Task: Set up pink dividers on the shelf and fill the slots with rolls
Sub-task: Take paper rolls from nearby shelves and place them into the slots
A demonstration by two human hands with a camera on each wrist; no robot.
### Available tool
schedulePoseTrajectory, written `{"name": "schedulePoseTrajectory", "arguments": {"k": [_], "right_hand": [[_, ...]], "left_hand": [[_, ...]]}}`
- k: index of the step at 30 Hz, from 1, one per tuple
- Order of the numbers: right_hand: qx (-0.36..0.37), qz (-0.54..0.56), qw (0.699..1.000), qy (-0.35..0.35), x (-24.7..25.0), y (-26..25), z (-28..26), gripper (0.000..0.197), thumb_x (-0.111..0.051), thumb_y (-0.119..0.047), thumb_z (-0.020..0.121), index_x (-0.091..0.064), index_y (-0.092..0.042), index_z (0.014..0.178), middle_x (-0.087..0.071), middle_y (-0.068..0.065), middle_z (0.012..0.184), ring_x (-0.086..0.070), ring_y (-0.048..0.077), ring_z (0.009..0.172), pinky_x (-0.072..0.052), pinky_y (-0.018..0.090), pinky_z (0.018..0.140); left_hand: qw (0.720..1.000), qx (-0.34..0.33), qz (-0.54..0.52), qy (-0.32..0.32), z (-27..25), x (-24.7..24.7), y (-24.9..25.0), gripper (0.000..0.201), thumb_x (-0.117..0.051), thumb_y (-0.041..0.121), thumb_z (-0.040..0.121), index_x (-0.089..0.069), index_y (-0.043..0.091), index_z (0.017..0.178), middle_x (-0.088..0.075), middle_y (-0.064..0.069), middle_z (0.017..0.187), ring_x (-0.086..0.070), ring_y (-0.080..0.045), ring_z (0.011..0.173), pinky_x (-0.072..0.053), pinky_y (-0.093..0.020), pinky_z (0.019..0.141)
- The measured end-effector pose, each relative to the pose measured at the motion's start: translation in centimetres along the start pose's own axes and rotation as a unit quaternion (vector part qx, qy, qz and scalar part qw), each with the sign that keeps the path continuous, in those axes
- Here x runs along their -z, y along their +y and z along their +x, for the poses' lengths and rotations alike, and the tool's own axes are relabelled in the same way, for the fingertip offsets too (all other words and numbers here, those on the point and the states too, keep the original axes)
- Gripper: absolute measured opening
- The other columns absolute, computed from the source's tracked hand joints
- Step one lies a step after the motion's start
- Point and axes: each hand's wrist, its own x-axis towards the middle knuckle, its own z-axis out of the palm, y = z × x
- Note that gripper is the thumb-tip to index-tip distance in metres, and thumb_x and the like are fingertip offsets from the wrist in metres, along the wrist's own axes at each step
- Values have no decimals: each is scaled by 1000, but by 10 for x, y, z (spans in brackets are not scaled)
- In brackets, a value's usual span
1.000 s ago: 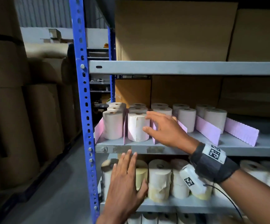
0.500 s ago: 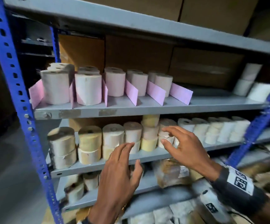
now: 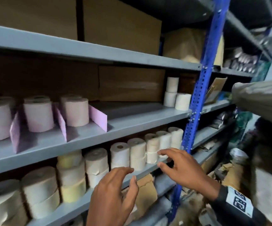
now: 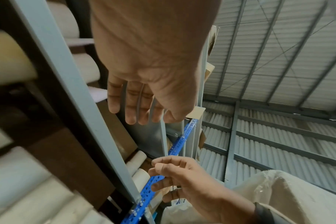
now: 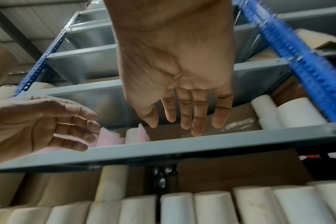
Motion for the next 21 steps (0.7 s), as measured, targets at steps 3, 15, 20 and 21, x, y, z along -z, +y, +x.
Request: {"name": "schedulePoseTrajectory", "arguments": {"k": [3,15,20,21], "right_hand": [[-29,6,999,26,26,44,20,55,-45,-69,79,-59,-40,124,-61,-25,114,-60,-4,94,-53,29,83],[-118,91,976,161,75,162,149,43,-66,-48,82,-69,-25,118,-72,-8,116,-66,12,103,-52,33,95],[-146,45,977,152,85,201,207,43,-65,-46,85,-64,-27,123,-68,-5,126,-61,19,118,-48,33,100],[-145,32,977,150,88,209,220,44,-65,-45,86,-63,-26,125,-67,-3,127,-59,20,121,-47,34,101]], "left_hand": [[1000,-21,-4,-22,43,-44,22,13,-68,37,90,-77,32,98,-72,20,96,-63,-6,73,-53,-26,66],[985,-64,20,-162,241,-183,79,28,-58,45,94,-72,25,109,-75,9,107,-68,-15,103,-55,-36,89],[976,-46,26,-210,326,-233,77,39,-62,47,90,-69,24,120,-73,1,117,-67,-22,111,-54,-38,97],[975,-47,26,-217,343,-243,75,39,-63,47,89,-68,25,121,-72,-1,118,-66,-24,113,-54,-38,98]]}}
